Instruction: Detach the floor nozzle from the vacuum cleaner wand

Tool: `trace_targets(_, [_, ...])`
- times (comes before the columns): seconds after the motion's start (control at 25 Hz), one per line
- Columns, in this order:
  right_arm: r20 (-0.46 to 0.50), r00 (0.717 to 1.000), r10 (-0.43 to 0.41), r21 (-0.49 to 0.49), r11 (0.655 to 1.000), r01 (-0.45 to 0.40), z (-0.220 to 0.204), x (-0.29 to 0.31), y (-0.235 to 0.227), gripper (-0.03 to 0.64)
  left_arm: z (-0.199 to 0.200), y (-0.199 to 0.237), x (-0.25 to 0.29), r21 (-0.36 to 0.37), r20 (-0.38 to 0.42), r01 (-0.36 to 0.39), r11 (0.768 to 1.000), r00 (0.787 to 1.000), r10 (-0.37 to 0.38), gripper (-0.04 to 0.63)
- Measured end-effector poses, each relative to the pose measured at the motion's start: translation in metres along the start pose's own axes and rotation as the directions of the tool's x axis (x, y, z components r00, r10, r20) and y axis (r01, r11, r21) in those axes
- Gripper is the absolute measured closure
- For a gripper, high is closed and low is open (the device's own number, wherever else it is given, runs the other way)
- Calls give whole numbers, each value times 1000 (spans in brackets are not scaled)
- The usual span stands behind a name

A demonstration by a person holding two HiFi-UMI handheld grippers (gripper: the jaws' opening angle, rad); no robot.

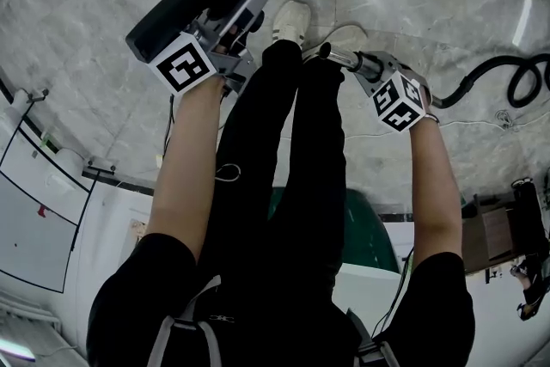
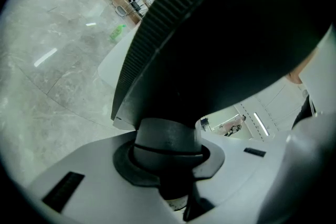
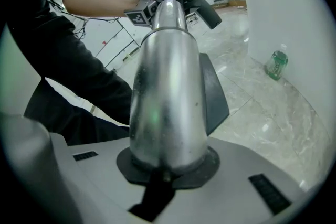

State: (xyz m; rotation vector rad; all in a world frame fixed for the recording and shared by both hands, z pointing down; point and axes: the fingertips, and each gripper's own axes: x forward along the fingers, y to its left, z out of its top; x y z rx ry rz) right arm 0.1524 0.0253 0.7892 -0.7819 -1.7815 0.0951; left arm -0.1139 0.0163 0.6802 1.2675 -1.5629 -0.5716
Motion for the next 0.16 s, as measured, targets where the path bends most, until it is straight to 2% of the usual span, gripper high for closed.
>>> trace_targets(0.16, [51,993,-107,-10,994,108,5,-3,-18,560,-13,-4,7,2,-8,8,1000,1000,-8,495])
